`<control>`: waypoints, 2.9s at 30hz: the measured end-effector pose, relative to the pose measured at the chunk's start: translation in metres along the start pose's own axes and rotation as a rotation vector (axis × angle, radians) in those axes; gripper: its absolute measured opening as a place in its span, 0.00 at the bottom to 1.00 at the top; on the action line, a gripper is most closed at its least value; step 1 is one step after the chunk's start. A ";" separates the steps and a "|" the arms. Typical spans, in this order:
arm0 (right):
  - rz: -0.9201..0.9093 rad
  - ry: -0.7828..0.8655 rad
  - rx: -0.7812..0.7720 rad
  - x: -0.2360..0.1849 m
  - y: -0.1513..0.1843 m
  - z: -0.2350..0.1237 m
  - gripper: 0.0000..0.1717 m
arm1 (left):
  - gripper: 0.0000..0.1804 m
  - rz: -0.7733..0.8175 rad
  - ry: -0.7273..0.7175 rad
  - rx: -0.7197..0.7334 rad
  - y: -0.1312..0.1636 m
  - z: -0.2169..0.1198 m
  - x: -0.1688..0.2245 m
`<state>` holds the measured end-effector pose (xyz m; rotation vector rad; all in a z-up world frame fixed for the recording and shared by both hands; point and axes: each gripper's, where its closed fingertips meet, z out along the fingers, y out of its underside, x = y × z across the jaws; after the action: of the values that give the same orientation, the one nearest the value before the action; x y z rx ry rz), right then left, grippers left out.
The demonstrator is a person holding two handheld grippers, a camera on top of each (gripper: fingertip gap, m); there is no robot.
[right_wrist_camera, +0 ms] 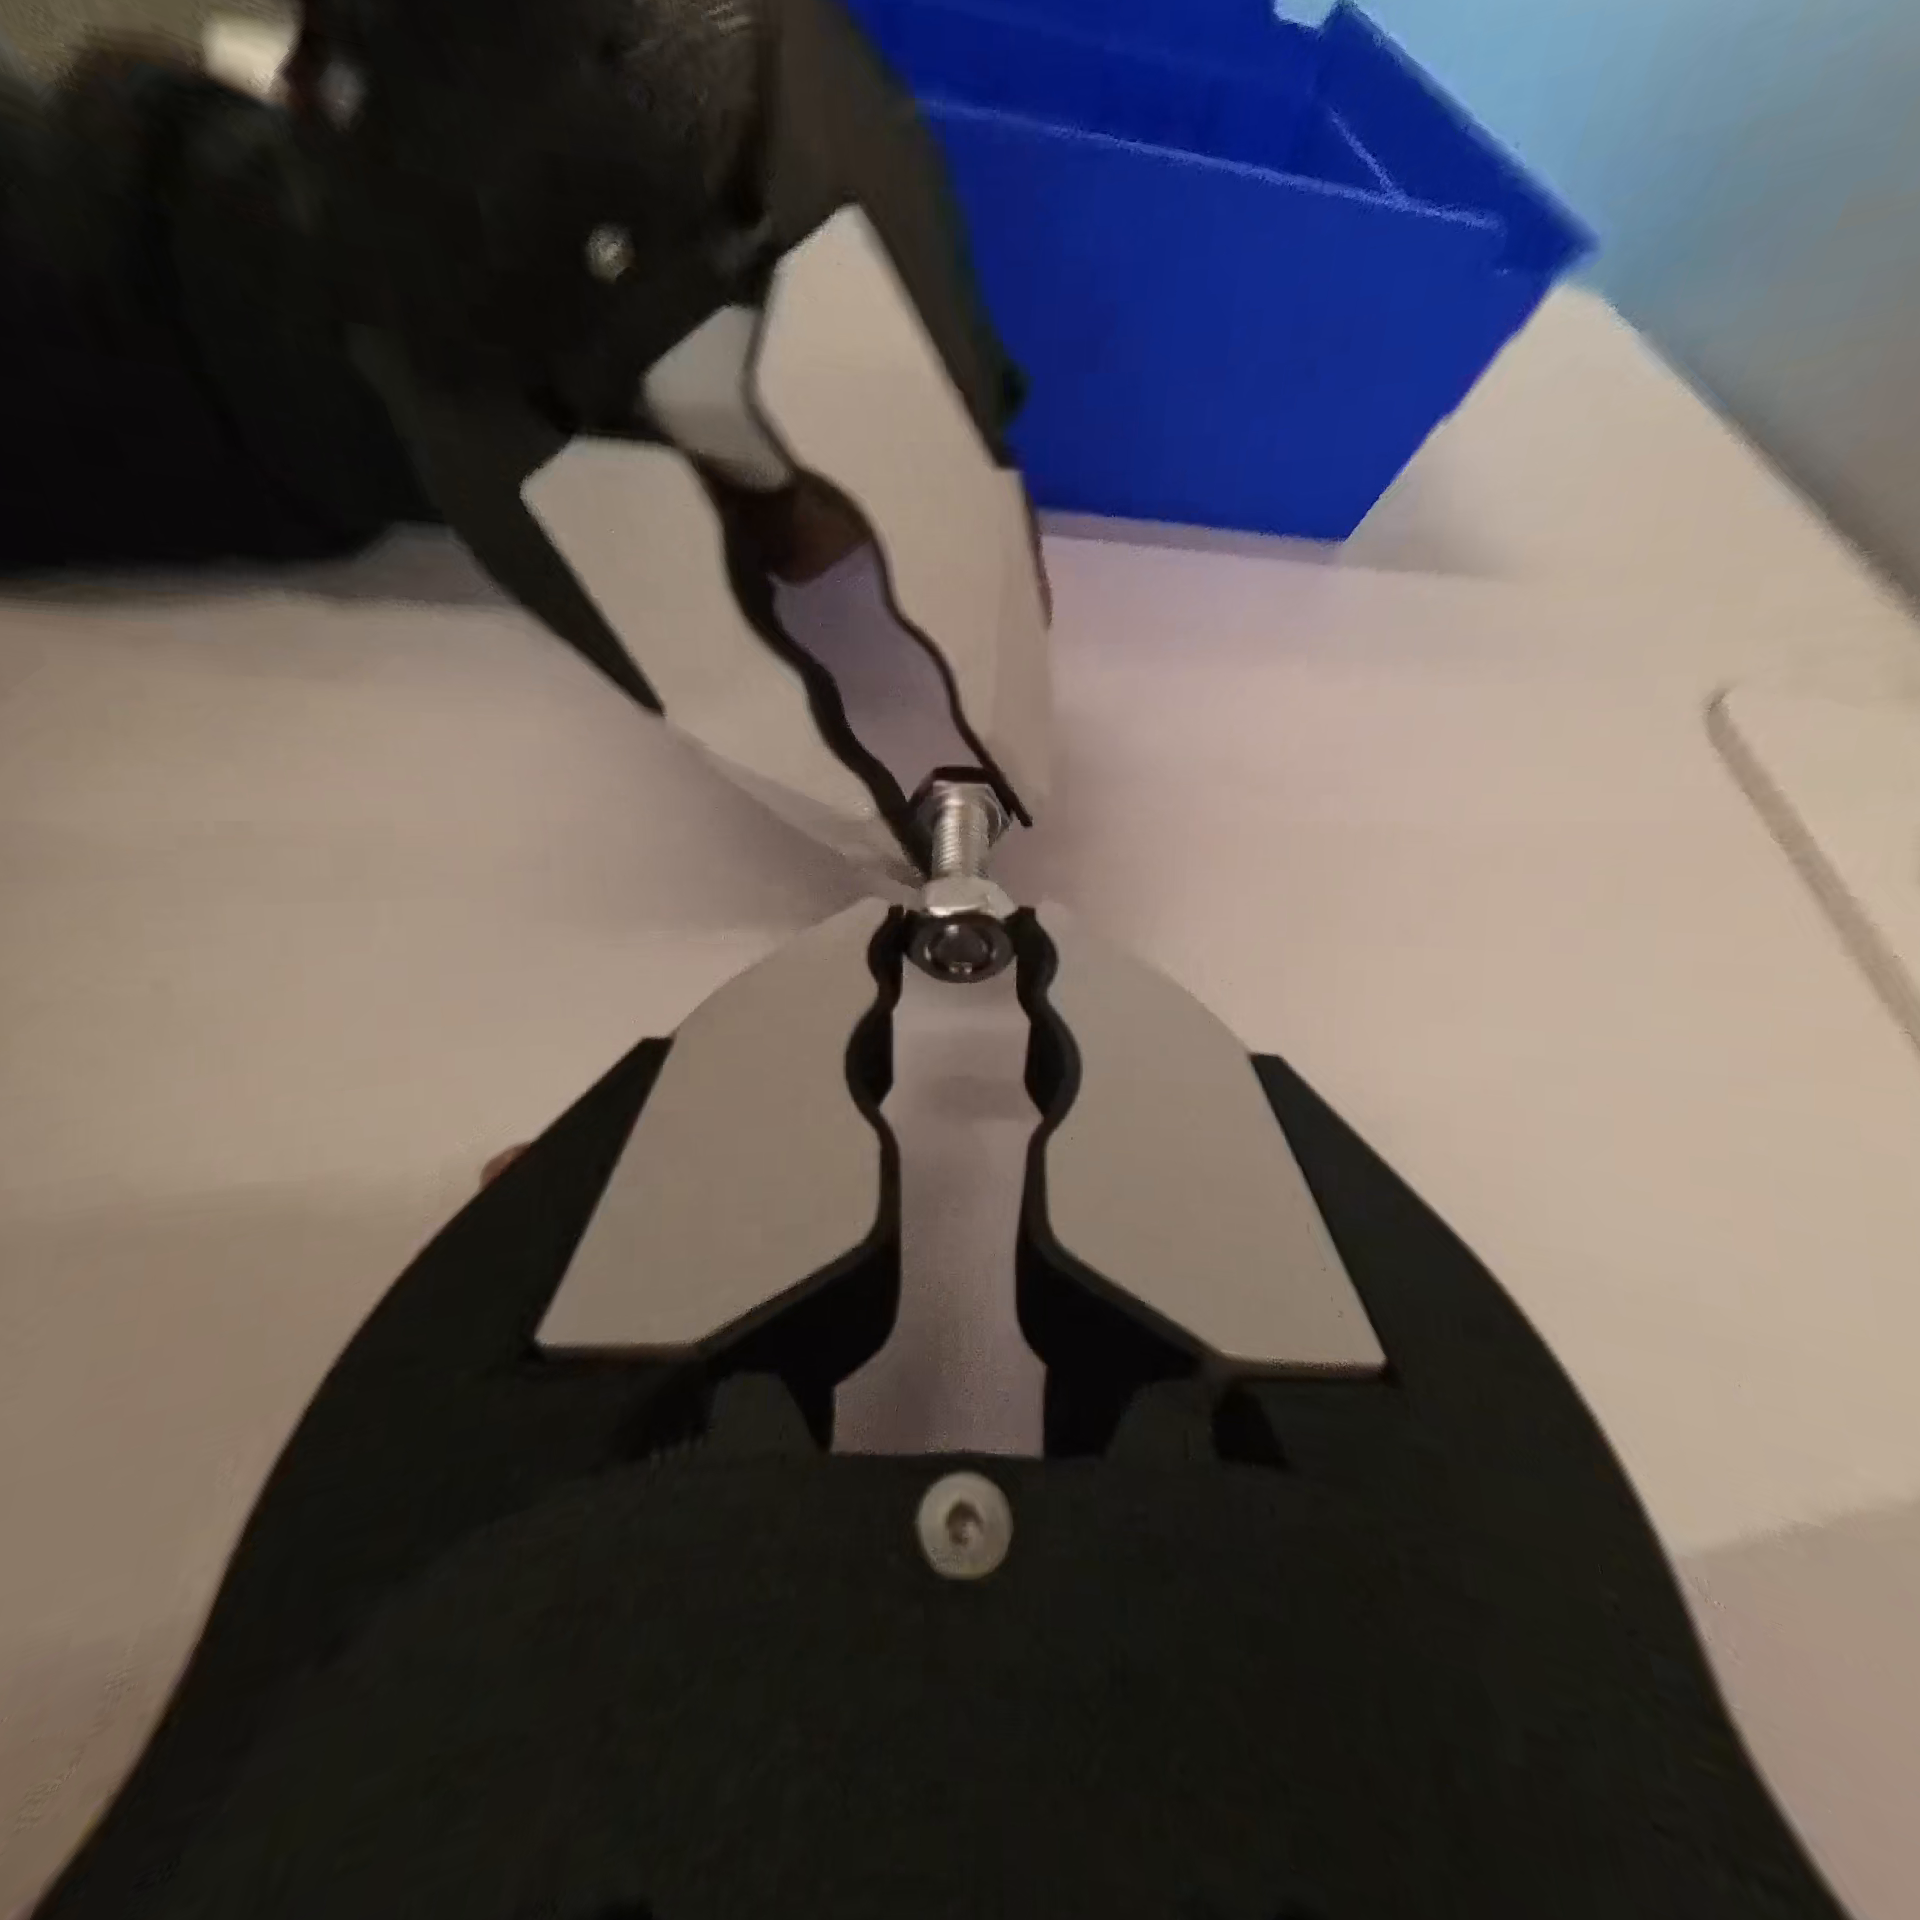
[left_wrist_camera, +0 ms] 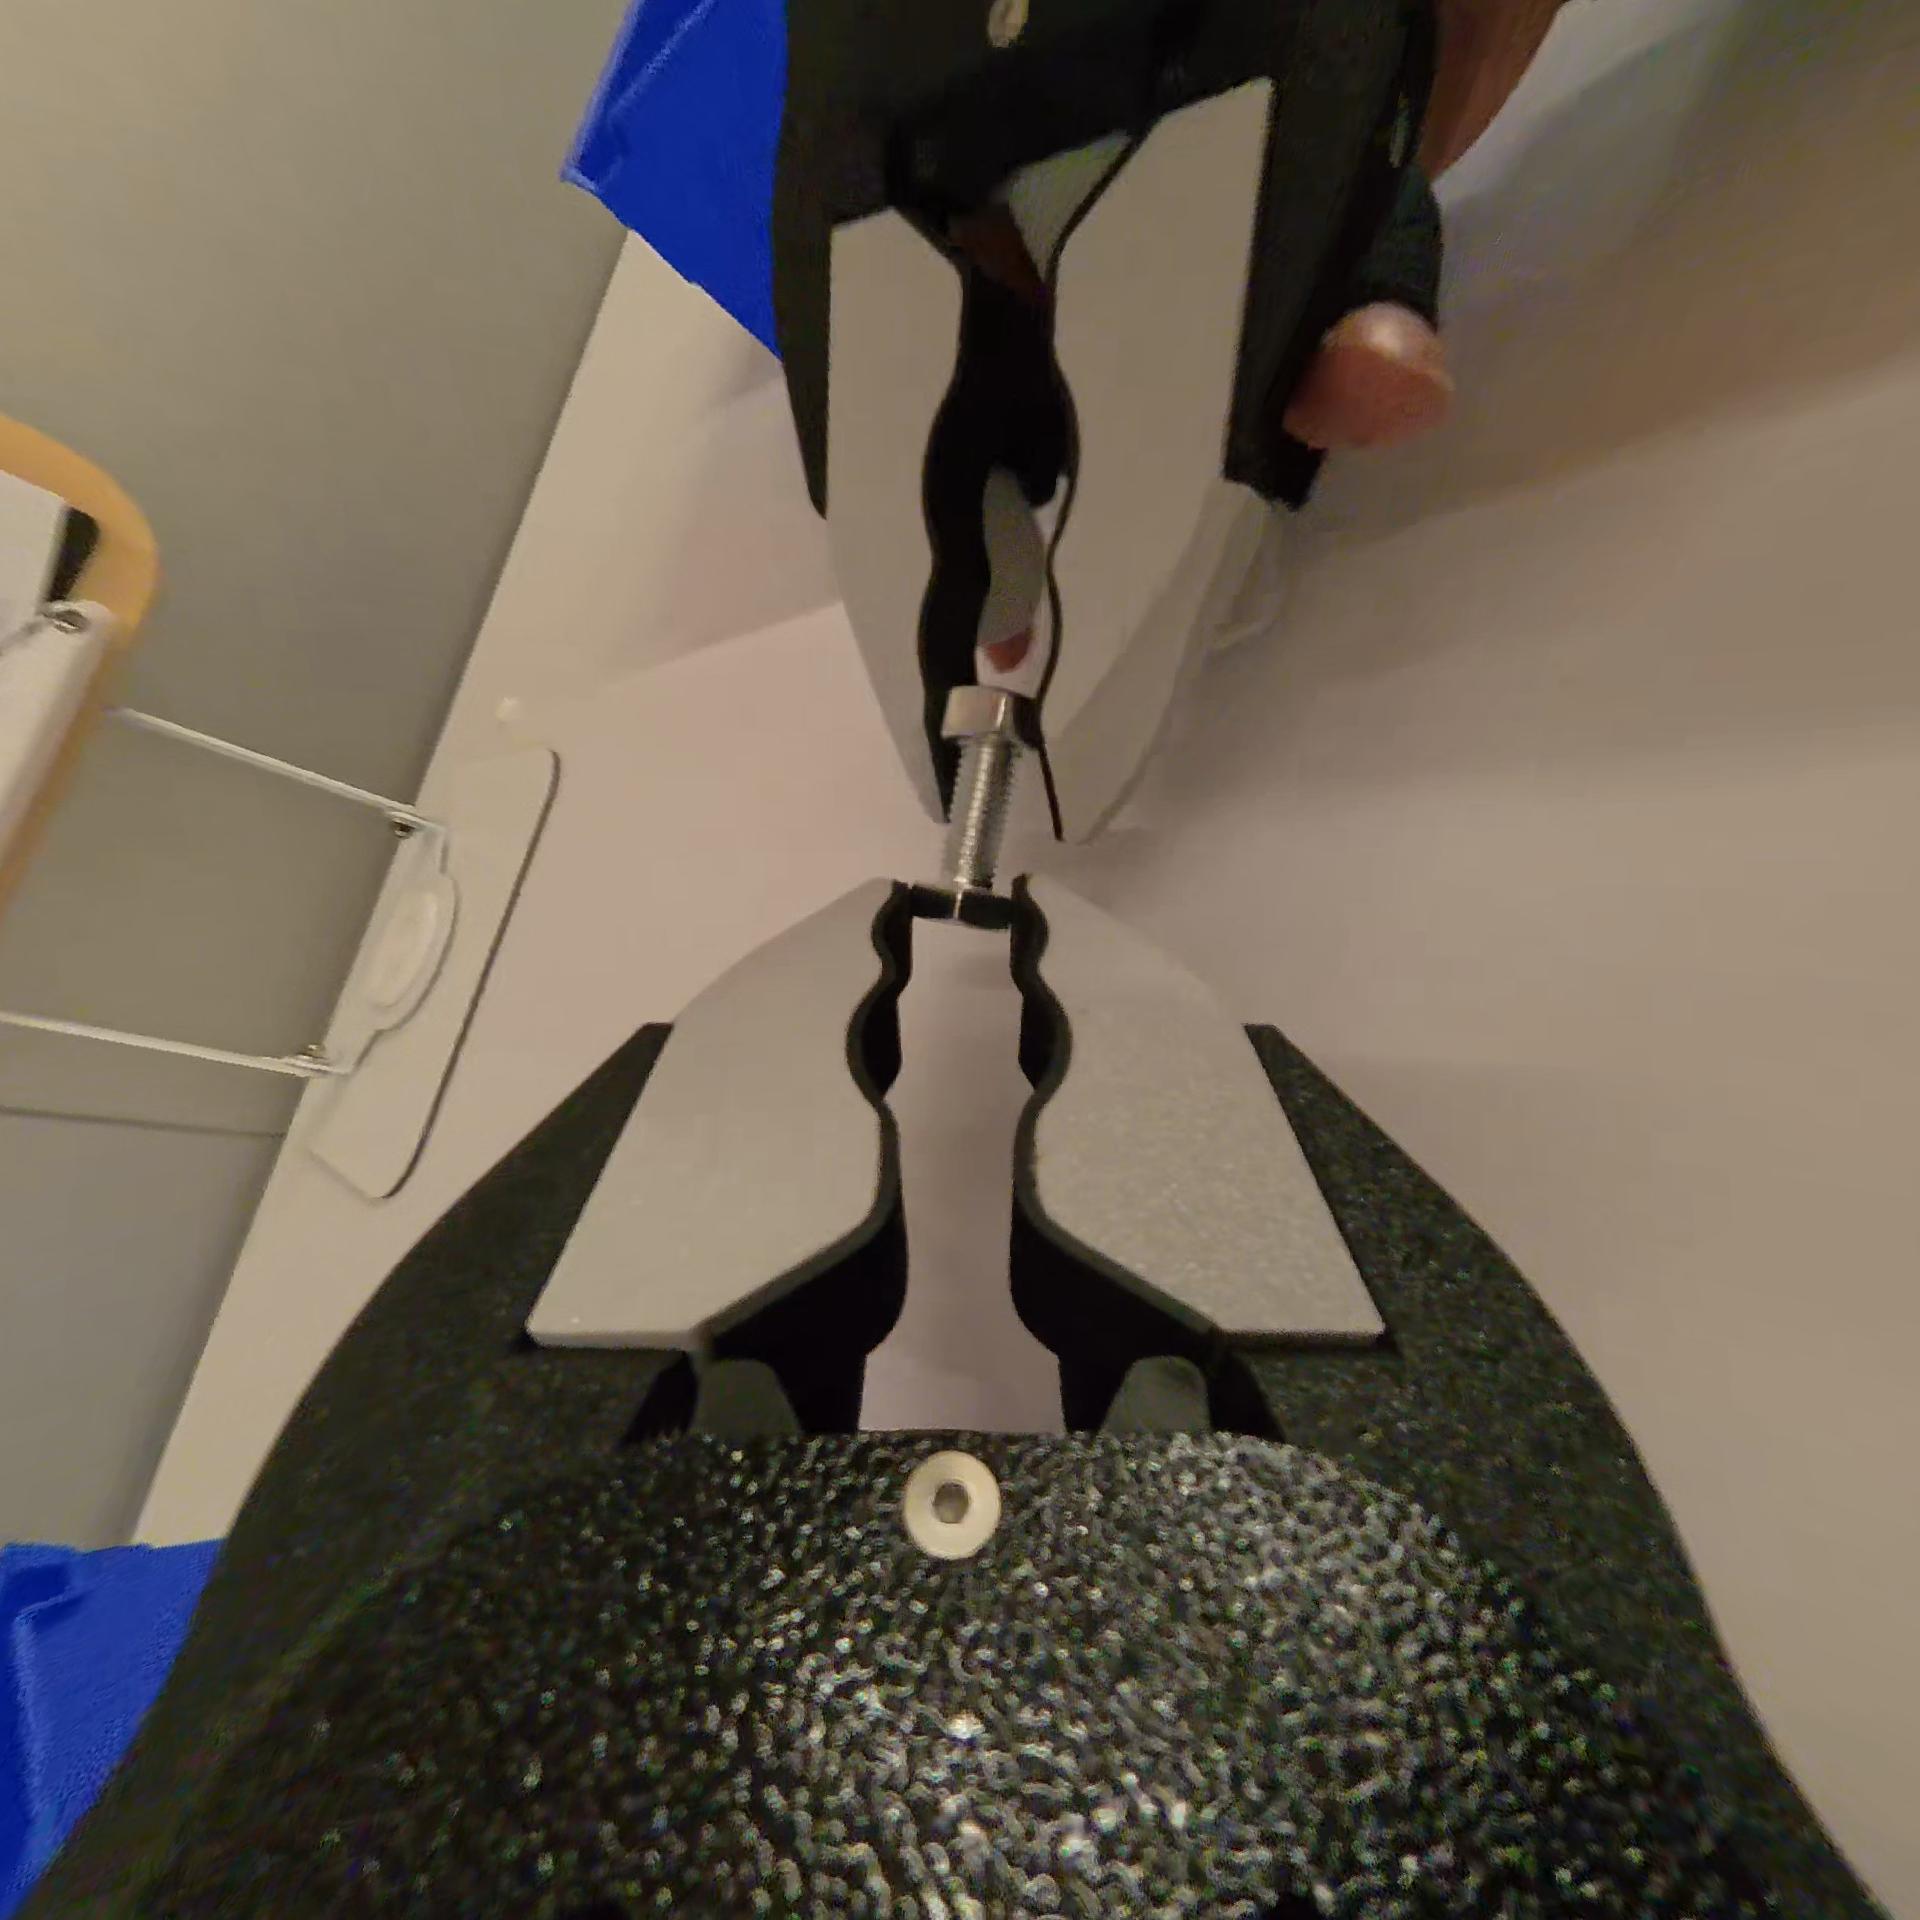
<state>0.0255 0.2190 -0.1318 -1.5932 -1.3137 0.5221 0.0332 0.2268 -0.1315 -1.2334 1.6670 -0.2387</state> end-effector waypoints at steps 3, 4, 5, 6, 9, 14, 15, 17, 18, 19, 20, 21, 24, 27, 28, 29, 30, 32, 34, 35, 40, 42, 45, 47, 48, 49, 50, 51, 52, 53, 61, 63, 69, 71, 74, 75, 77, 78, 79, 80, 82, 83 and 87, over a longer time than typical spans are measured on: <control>-0.486 0.108 -0.033 -0.005 0.003 -0.003 0.12 | 0.10 -0.097 0.126 0.017 -0.002 0.000 0.013; -0.653 0.144 -0.038 -0.008 0.004 -0.004 0.12 | 0.10 -0.134 0.177 0.021 -0.002 0.000 0.018; -0.764 0.173 -0.041 -0.010 0.004 -0.004 0.12 | 0.10 -0.150 0.209 0.021 -0.002 0.000 0.022; -0.789 0.188 -0.041 -0.010 0.003 -0.005 0.12 | 0.10 -0.147 0.210 0.018 -0.001 0.001 0.023; -0.544 0.169 0.014 -0.003 -0.007 -0.008 0.25 | 0.10 -0.131 0.139 0.000 0.002 0.003 0.013; 0.019 0.061 0.054 0.011 -0.008 -0.008 0.29 | 0.10 -0.035 -0.007 -0.024 0.006 0.000 -0.004; 0.075 0.037 0.056 0.010 -0.006 -0.007 0.27 | 0.10 -0.011 -0.018 -0.018 0.004 0.000 -0.005; 0.086 0.003 0.023 0.005 0.001 -0.004 0.17 | 0.10 0.012 -0.016 -0.009 0.001 0.000 -0.002; 0.027 -0.004 -0.006 0.001 0.005 -0.002 0.11 | 0.10 0.018 -0.009 -0.024 0.003 0.001 -0.001; -0.076 0.024 -0.040 0.000 0.009 -0.001 0.10 | 0.10 0.017 0.015 -0.036 0.005 0.001 0.003; -0.211 0.062 -0.067 0.000 0.012 -0.001 0.11 | 0.10 -0.003 0.040 -0.039 0.006 0.001 0.006; -0.368 0.097 -0.085 -0.002 0.013 -0.001 0.11 | 0.10 -0.043 0.080 -0.041 0.007 0.002 0.010; -0.799 0.192 -0.085 -0.009 0.010 -0.002 0.11 | 0.10 -0.177 0.224 -0.029 0.006 0.001 0.025; -0.721 0.205 -0.014 -0.009 -0.004 -0.006 0.16 | 0.10 -0.205 0.207 -0.013 0.005 0.000 0.021; -0.628 0.204 0.018 -0.005 -0.010 -0.009 0.20 | 0.10 -0.201 0.181 -0.014 0.006 0.001 0.016; -0.517 0.185 0.036 -0.003 -0.013 -0.010 0.22 | 0.10 -0.193 0.152 -0.013 0.006 0.000 0.012; -0.399 0.155 0.050 0.000 -0.015 -0.011 0.24 | 0.10 -0.177 0.113 -0.011 0.007 0.000 0.007; -0.191 0.116 0.086 0.005 -0.017 -0.011 0.24 | 0.10 -0.112 0.040 -0.019 0.008 -0.001 -0.001; -0.038 0.075 0.113 0.007 -0.017 -0.010 0.23 | 0.10 -0.036 -0.002 -0.029 0.006 -0.001 -0.003; 0.015 0.054 0.111 0.007 -0.015 -0.009 0.22 | 0.10 -0.009 -0.015 -0.028 0.005 -0.001 -0.003; -0.210 0.072 0.018 -0.001 -0.002 -0.005 0.11 | 0.10 -0.017 0.027 -0.016 0.001 -0.001 0.003; -0.528 0.144 -0.011 -0.006 -0.001 -0.006 0.11 | 0.10 -0.113 0.117 -0.003 0.001 -0.001 0.011; -0.863 0.238 -0.038 -0.013 -0.002 -0.004 0.11 | 0.10 -0.205 0.218 -0.003 0.003 -0.002 0.021; -0.774 0.242 0.005 -0.012 -0.011 -0.006 0.14 | 0.10 -0.215 0.185 -0.003 0.004 0.000 0.016; -0.682 0.235 0.046 -0.010 -0.017 -0.008 0.18 | 0.10 -0.211 0.160 -0.006 0.005 0.000 0.012; -0.572 0.218 0.074 -0.007 -0.022 -0.010 0.20 | 0.10 -0.200 0.132 -0.008 0.006 0.000 0.009; -0.450 0.200 0.090 -0.003 -0.024 -0.012 0.21 | 0.10 -0.186 0.097 -0.007 0.006 0.000 0.004; -0.326 0.185 0.096 0.002 -0.024 -0.013 0.22 | 0.10 -0.167 0.061 -0.004 0.006 0.000 -0.001; -0.208 0.169 0.099 0.007 -0.023 -0.013 0.24 | 0.10 -0.140 0.026 -0.001 0.006 -0.001 -0.005; -0.099 0.143 0.106 0.010 -0.021 -0.013 0.25 | 0.10 -0.107 -0.010 0.000 0.005 -0.002 -0.009; 0.190 -0.020 0.102 0.003 -0.012 -0.011 0.10 | 0.10 0.049 -0.088 0.010 -0.002 -0.005 -0.011; -0.009 0.028 0.075 0.000 -0.010 -0.011 0.10 | 0.10 0.001 -0.037 0.015 -0.002 -0.005 -0.006; -0.833 0.232 0.005 -0.016 -0.003 -0.013 0.11 | 0.10 -0.163 0.194 0.025 0.001 -0.001 0.020; -0.654 0.200 0.057 -0.015 -0.011 -0.015 0.19 | 0.10 -0.150 0.143 0.015 0.002 0.002 0.014; -0.290 0.141 0.087 -0.005 -0.013 -0.016 0.27 | 0.10 -0.067 0.030 -0.010 0.006 0.002 0.001; -0.177 0.129 0.089 0.000 -0.011 -0.016 0.28 | 0.10 -0.027 0.000 -0.015 0.006 0.002 -0.001; 0.015 0.079 0.107 0.004 -0.008 -0.015 0.29 | 0.10 0.045 -0.046 -0.017 0.004 0.001 -0.004; 0.081 0.058 0.118 0.005 -0.007 -0.015 0.28 | 0.10 0.068 -0.059 -0.016 0.003 0.000 -0.004; 0.119 0.043 0.125 0.006 -0.007 -0.016 0.26 | 0.10 0.082 -0.067 -0.009 0.001 -0.001 -0.004; 0.141 0.026 0.137 0.005 -0.008 -0.017 0.25 | 0.10 0.090 -0.067 -0.003 0.000 -0.001 -0.004; 0.159 -0.017 0.134 -0.001 -0.007 -0.017 0.12 | 0.10 0.108 -0.078 0.004 -0.002 -0.002 -0.004; 0.137 -0.013 0.117 -0.002 -0.005 -0.016 0.11 | 0.10 0.110 -0.075 0.000 -0.002 -0.002 -0.004; -0.381 0.128 0.058 -0.009 0.002 -0.015 0.11 | 0.10 -0.023 0.053 -0.005 0.002 0.002 0.009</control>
<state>0.0357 0.2050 -0.1289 -1.2646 -1.4451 0.2169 0.0339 0.2206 -0.1389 -1.2602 1.7008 -0.2836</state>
